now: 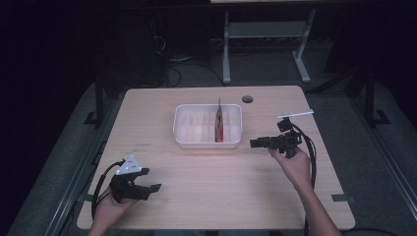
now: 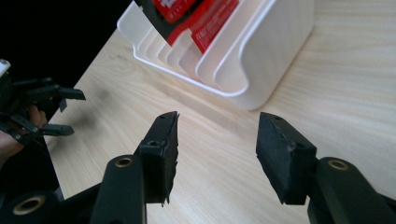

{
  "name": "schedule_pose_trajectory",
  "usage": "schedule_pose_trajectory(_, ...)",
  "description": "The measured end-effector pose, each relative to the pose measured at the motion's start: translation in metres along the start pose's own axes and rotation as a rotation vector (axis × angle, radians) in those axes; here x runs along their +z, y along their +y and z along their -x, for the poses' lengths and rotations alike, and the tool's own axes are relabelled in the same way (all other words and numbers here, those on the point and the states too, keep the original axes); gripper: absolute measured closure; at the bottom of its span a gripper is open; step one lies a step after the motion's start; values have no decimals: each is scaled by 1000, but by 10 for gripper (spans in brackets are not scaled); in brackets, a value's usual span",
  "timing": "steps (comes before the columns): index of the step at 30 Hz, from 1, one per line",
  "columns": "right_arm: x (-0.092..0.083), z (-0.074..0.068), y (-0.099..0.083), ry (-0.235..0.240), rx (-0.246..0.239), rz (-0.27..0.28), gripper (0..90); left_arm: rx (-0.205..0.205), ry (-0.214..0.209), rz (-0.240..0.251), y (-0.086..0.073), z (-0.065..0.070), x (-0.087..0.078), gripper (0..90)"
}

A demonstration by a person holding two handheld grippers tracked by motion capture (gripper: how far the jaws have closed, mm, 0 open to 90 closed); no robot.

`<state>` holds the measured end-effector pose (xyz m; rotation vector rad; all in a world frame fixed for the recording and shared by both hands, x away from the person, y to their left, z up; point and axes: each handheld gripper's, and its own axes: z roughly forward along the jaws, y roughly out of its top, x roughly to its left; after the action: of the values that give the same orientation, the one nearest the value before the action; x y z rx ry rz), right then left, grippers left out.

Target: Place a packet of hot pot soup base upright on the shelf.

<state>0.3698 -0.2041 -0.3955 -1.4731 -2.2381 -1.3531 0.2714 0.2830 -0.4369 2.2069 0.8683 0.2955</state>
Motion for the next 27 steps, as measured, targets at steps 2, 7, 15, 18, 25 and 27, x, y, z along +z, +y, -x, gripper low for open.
schedule_pose_trajectory(2,-1,2,-4,0,8,-6,473,-1,0,-2,0,0,0,236)
schedule_pose_trajectory(7,-5,6,-9,3,14,1,470,0,-1,-2,0,0,0,235)
schedule_pose_trajectory(15,-13,14,-18,-10,26,-2,461,-1,-6,-10,0,0,2,233)
schedule_pose_trajectory(18,-18,16,-21,-5,27,17,462,-2,-5,-8,1,1,3,231)
schedule_pose_trajectory(25,-27,22,-34,-28,34,4,459,-3,-7,-10,1,1,3,227)
schedule_pose_trajectory(27,-28,22,-36,-24,35,8,459,-1,-7,-11,1,1,3,228)
